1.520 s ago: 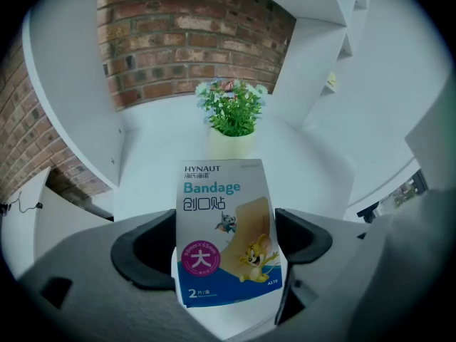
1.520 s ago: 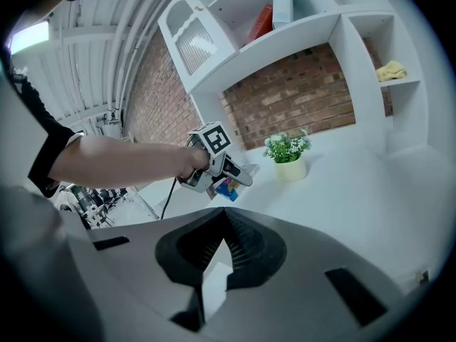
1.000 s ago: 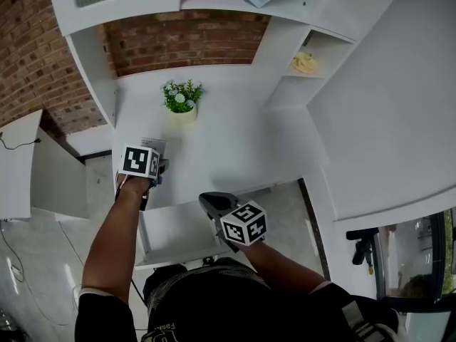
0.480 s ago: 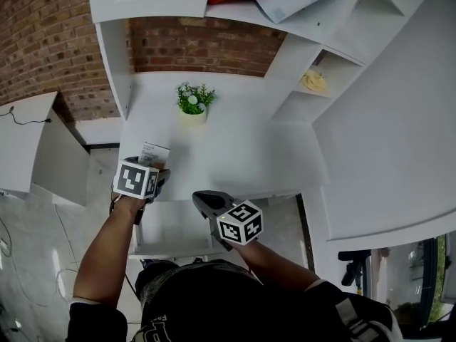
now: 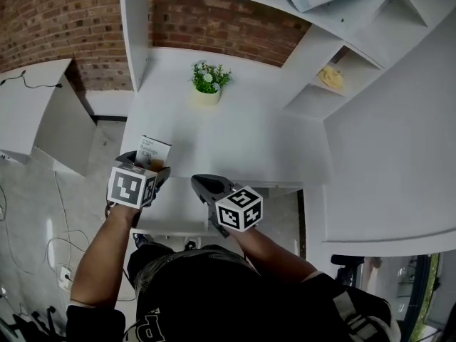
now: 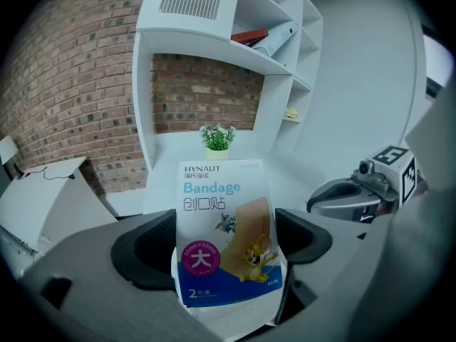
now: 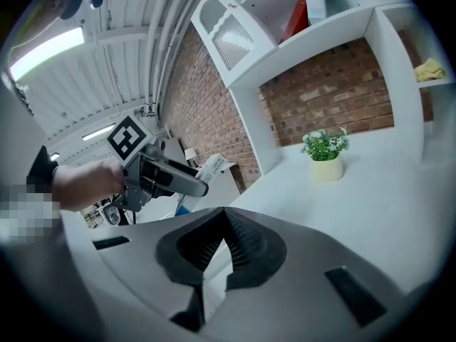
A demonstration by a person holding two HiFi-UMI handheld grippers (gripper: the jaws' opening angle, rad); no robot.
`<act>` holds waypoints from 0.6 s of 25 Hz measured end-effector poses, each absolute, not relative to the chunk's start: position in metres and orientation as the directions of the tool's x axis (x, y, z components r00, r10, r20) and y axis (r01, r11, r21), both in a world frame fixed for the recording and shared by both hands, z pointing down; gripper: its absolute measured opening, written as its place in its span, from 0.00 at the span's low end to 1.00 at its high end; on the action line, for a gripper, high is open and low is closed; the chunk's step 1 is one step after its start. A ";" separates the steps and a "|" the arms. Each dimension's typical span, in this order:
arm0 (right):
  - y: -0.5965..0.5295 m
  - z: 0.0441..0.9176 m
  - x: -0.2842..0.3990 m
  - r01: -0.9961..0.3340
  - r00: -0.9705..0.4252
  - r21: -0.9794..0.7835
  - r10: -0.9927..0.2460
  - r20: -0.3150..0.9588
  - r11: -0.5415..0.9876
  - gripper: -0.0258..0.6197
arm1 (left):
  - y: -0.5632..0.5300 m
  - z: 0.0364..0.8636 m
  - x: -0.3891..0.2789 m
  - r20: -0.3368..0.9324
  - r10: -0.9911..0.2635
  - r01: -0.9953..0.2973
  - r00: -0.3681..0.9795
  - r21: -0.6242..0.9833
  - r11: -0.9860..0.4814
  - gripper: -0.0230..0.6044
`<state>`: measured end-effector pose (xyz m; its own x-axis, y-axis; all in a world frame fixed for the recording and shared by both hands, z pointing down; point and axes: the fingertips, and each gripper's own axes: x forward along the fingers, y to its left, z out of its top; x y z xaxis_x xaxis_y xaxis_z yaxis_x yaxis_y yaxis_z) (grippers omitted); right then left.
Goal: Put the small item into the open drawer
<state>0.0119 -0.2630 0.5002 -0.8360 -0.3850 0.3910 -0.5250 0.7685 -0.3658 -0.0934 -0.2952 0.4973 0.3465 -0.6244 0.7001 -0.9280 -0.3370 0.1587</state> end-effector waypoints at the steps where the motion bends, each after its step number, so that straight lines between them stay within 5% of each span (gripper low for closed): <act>1: -0.260 0.502 0.011 -0.519 -0.838 -0.367 -0.377 0.393 0.772 0.05 | -0.288 0.502 -0.094 0.705 -0.623 -0.931 0.339 0.158 -0.329 0.70; 15: -0.241 0.522 -0.001 -0.512 -0.838 -0.384 -0.351 0.418 0.768 0.05 | -0.232 0.599 -0.081 0.792 -0.531 -0.935 0.302 0.140 -0.324 0.71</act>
<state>-0.0006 -0.2410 0.5216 -0.8382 -0.3507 0.4176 -0.5125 0.7683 -0.3836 -0.0808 -0.2323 0.5989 0.3025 -0.5306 0.7918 -0.9355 -0.3245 0.1400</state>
